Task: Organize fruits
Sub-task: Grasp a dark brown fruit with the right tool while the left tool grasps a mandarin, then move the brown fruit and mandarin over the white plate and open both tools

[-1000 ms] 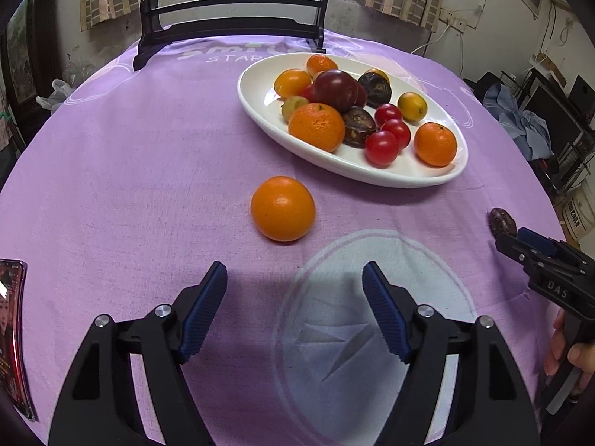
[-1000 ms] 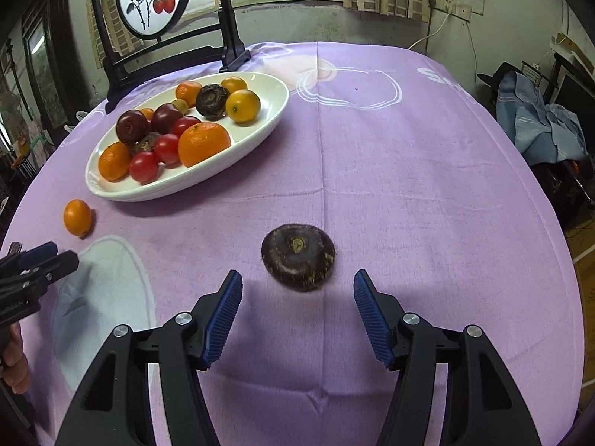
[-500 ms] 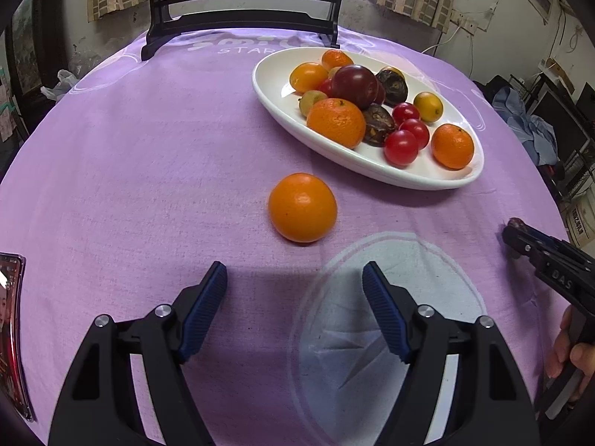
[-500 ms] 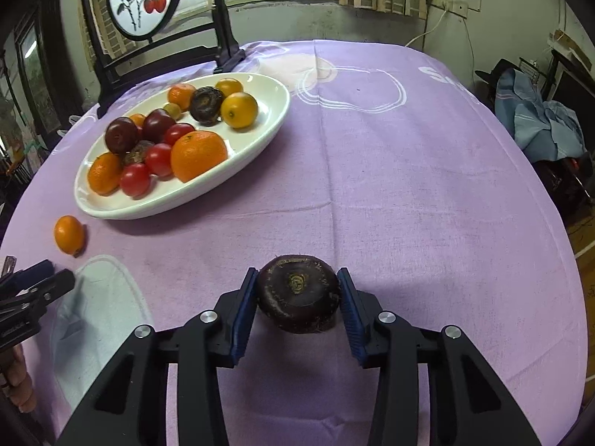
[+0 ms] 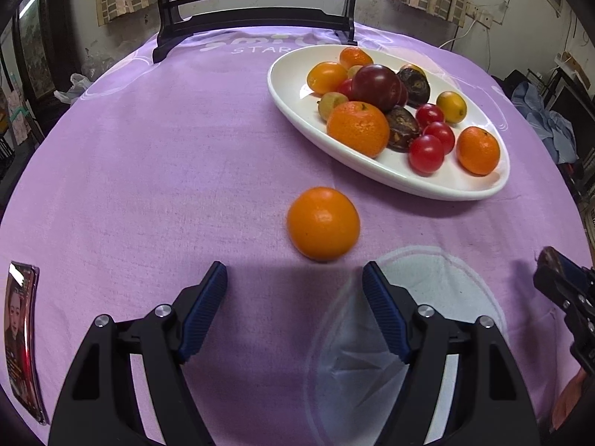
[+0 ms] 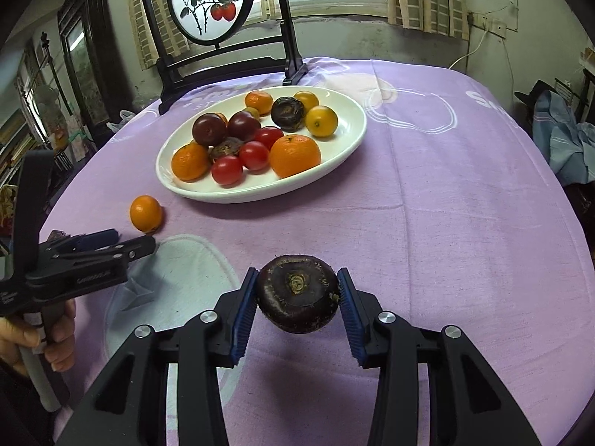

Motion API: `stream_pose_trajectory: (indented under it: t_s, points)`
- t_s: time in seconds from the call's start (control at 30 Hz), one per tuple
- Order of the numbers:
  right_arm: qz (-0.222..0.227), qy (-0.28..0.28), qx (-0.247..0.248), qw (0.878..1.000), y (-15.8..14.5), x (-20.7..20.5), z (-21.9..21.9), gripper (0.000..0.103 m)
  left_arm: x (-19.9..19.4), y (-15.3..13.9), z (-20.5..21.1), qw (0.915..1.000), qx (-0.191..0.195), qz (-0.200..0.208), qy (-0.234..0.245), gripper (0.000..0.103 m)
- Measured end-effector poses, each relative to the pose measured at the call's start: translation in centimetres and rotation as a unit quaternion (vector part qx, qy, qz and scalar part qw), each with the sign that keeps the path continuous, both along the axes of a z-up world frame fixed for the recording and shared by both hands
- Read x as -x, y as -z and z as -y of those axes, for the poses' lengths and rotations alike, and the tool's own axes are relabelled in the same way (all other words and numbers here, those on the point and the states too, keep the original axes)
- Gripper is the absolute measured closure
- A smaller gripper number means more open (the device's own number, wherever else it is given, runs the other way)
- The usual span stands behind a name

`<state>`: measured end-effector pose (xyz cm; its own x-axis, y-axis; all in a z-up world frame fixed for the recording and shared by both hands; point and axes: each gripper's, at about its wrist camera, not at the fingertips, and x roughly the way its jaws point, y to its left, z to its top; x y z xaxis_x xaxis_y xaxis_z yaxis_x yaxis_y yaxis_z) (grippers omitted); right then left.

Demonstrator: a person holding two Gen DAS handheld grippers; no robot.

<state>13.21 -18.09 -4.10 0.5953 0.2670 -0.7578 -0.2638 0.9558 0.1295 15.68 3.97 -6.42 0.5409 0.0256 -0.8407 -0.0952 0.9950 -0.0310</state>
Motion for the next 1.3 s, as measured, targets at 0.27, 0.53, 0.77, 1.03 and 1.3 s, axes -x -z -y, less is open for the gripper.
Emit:
stream_pose_trajectory:
  t_s: [0.27, 0.53, 0.77, 1.03, 1.3]
  points:
    - [-0.003, -0.004, -0.012, 1.0, 0.1, 0.1, 0.4, 0.06, -2.4, -0.1, 1.5, 0.9996, -0.015, 0.008, 0.021, 0.057]
    - [0.001, -0.011, -0.027, 1.0, 0.0, 0.2, 0.3, 0.06, -1.1, -1.3, 2.7, 0.9983, -0.01, 0.009, 0.057, 0.065]
    - [0.037, -0.019, -0.031, 0.999, -2.5, 0.6, -0.1, 0.06, 1.4, -6.5, 3.4, 0.993, -0.008, 0.072, 0.093, 0.065]
    - [0.09, -0.029, -0.011, 0.995, -6.5, -3.0, -2.1, 0.06, -2.2, -9.9, 5.1, 0.9884, -0.01, 0.111, 0.104, 0.065]
    - [0.072, 0.006, -0.026, 0.997, -5.1, -10.2, -2.6, 0.06, -8.9, -7.4, 5.5, 0.9947, -0.004, 0.076, 0.069, 0.065]
